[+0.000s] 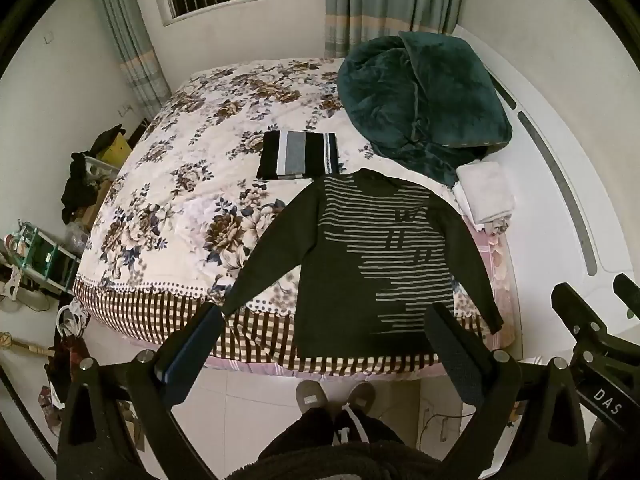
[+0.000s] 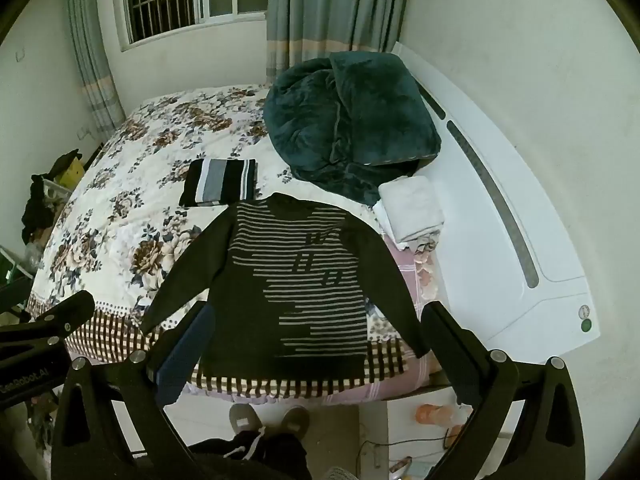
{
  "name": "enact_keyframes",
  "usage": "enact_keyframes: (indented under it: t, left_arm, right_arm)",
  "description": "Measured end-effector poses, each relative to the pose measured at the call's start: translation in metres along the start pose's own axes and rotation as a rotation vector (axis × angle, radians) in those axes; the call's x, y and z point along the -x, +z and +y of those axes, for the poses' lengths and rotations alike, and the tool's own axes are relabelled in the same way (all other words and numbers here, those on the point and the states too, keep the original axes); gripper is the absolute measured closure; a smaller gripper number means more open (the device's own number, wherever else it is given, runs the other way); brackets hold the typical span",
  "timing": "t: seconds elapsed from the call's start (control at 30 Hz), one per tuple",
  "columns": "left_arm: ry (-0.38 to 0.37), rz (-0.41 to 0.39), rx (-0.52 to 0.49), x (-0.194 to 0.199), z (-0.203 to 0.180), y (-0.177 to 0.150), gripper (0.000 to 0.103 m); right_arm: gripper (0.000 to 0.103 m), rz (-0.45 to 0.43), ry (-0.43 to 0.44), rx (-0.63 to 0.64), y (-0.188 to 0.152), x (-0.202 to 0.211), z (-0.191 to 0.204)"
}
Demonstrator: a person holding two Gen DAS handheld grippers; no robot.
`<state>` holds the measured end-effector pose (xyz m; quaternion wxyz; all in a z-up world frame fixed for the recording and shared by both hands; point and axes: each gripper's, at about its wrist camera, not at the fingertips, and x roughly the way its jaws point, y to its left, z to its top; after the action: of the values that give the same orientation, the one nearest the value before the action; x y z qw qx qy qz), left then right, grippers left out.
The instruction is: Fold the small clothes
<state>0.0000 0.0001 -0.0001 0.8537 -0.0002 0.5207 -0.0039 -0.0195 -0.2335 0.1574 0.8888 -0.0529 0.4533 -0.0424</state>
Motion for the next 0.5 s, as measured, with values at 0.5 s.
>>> enact_keyframes:
  t: [0.5]
  left_arm:
    - [0.011, -0.011, -0.002, 0.0007, -0.0006, 0.0002, 0.0]
  right_arm:
    - [0.0, -0.012, 0.008, 0.008, 0.0045, 0.0064, 0.0027]
